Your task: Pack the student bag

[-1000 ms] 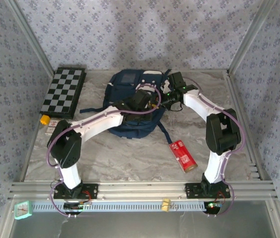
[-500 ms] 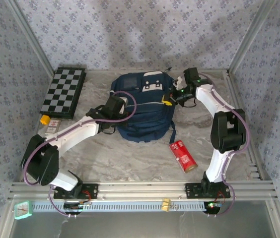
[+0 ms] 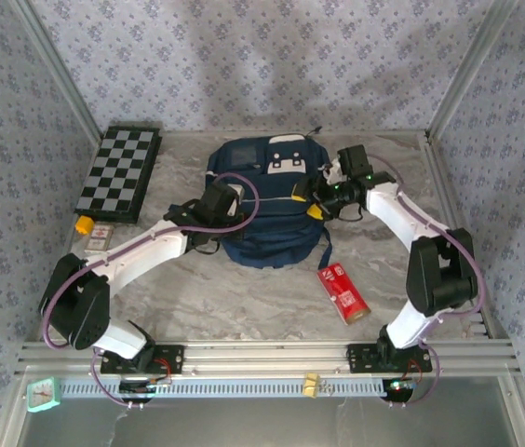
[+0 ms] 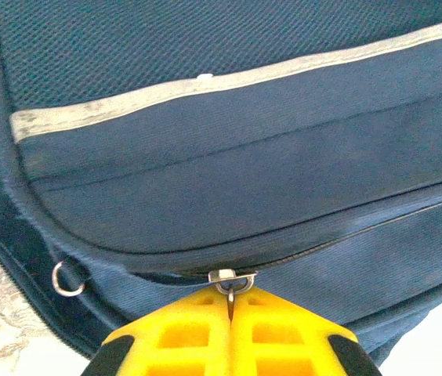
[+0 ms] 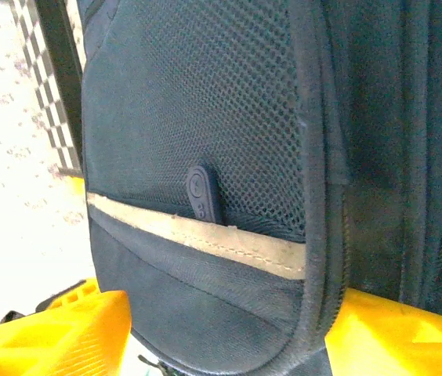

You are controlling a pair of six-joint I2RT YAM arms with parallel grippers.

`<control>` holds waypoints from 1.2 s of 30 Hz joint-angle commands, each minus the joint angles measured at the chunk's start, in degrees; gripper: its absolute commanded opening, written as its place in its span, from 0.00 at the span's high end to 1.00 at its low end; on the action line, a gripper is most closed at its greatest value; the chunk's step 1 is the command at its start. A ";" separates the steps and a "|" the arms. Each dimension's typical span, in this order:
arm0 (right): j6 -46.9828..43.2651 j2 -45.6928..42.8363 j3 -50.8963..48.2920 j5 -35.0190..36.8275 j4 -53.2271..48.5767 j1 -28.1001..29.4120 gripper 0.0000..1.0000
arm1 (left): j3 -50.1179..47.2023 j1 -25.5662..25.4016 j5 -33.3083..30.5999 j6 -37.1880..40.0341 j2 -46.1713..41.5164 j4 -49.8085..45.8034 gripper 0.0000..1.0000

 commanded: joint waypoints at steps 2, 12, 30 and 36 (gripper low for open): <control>11.80 -2.27 -3.47 2.81 7.39 4.21 0.34 | 3.27 -1.18 2.30 -0.02 -0.41 1.71 1.00; 5.43 -1.45 1.25 9.03 2.18 2.03 0.87 | 3.49 -1.82 2.17 0.50 -0.70 1.01 1.00; -25.32 12.40 20.38 -7.14 -11.56 -13.30 1.00 | -6.54 2.43 -8.31 15.92 -6.14 3.51 1.00; -29.39 15.11 23.24 -6.68 -14.65 -12.38 1.00 | -6.11 9.52 -3.07 20.89 -3.50 10.54 1.00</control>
